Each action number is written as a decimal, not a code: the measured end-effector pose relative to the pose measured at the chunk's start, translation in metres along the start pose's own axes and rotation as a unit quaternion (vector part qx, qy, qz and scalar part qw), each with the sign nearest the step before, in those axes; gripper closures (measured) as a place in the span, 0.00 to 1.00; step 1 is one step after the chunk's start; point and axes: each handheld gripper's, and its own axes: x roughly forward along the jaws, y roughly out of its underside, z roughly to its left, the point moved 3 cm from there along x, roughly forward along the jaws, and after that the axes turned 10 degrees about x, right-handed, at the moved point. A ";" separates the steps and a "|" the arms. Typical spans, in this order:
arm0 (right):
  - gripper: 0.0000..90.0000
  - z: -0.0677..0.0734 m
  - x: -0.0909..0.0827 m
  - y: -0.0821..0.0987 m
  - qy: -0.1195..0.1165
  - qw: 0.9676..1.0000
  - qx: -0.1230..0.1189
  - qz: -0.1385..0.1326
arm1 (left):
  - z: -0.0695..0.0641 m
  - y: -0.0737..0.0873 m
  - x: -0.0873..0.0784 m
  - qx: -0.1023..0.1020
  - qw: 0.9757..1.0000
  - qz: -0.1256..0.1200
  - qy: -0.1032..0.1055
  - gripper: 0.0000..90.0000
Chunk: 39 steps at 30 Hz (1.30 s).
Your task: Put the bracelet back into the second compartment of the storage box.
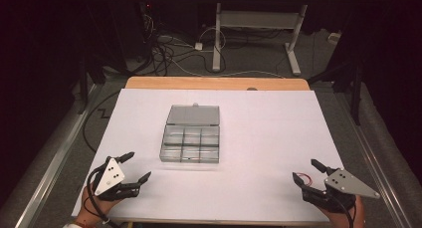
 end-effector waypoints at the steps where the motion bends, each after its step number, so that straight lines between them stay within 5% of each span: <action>1: 0.34 0.000 0.000 0.000 0.001 1.000 -0.002 0.001 | 0.000 0.001 0.000 -0.001 1.000 0.001 -0.002 0.22; 10: 0.39 -0.021 -0.003 0.001 0.032 0.999 0.010 0.019 | -0.004 0.002 0.000 0.009 1.000 0.010 0.009 0.21; 17: 0.46 -0.043 0.002 0.015 0.059 0.994 0.047 0.075 | -0.006 0.001 0.003 0.011 1.000 0.016 0.013 0.21; 23: 0.56 -0.047 0.012 0.024 0.051 0.990 0.056 0.116 | -0.007 0.002 0.005 0.010 1.000 0.021 0.021 0.21; 34: 0.72 -0.058 0.031 0.045 0.032 0.978 0.088 0.184 | -0.008 0.002 0.006 0.011 0.999 0.023 0.027 0.21; 39: 0.83 -0.056 0.034 0.045 0.036 0.979 0.083 0.185 | -0.009 0.002 0.007 0.012 0.999 0.027 0.030 0.21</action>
